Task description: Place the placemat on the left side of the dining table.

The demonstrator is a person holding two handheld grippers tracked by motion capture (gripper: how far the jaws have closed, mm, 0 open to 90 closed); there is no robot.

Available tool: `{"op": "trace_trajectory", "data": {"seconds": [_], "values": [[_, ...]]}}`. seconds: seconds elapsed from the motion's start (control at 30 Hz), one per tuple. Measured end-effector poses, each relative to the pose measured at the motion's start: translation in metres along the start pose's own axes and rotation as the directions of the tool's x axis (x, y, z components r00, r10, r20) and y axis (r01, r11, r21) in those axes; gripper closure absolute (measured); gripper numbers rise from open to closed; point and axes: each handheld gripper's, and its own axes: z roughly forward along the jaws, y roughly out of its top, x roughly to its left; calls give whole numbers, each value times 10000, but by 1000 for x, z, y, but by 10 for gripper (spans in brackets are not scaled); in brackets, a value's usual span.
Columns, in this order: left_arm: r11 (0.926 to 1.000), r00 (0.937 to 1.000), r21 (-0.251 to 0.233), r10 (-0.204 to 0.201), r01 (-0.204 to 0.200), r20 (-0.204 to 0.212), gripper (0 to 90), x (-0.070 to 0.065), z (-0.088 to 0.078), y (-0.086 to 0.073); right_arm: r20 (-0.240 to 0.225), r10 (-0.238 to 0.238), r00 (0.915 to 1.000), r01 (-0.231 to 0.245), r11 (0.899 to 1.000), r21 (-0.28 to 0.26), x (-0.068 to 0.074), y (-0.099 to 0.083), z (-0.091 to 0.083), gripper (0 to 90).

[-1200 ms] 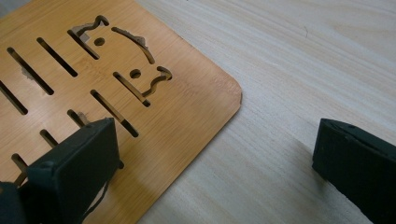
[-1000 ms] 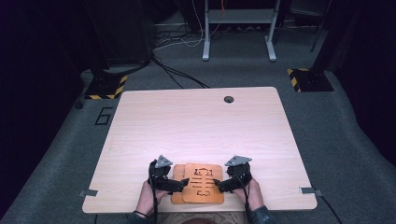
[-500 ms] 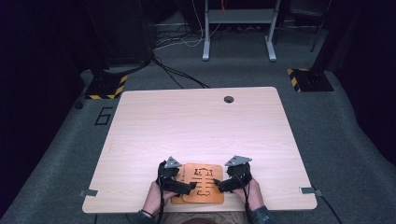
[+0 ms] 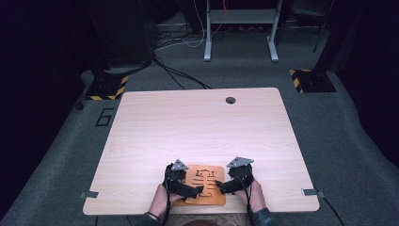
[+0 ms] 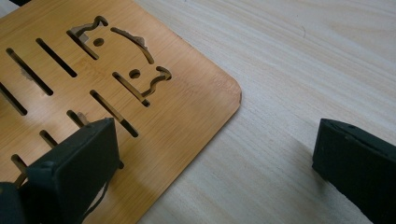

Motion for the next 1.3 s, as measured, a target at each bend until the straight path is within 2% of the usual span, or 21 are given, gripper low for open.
{"op": "trace_trajectory", "data": {"seconds": [0.13, 0.33, 0.57, 0.7, 0.93, 1.07, 1.17, 1.3], "values": [[10000, 9999, 28, -28, 28, -99, 0, -3, 1, 1, 36, -35, 10000, 35, 10000, -37, -1, 0, 0, 0], [9996, 9996, 1, -270, 270, 24, 0, -3, -1, 3, 38, -3, 10000, 3, 10000, -21, -1, 0, 0, 0], [9995, 9997, -214, -226, 226, 31, 0, -7, -7, 6, -47, 244, 9997, -244, 9997, -26, -1, 0, -1, 0], [9983, 9988, -358, -442, 450, 213, 0, -8, -11, 10, -98, 226, 9997, -227, 9997, -115, -3, -1, -1, 0], [9975, 9983, -485, -510, 523, 281, 0, -11, -15, 14, -204, 449, 9988, -452, 9989, -124, -4, -1, -3, 0], [9964, 9969, -573, -596, 626, 519, 1, -13, -19, 17, -238, 498, 9985, -502, 9986, -182, -5, -2, -4, 0], [9963, 9974, -656, -528, 560, 496, 1, -15, -20, 20, -288, 597, 9978, -602, 9980, -175, -6, -2, -4, 0], [9951, 9957, -708, -644, 691, 670, 3, -18, -23, 22, -313, 647, 9974, -654, 9976, -218, -7, -3, -5, 0]]}}
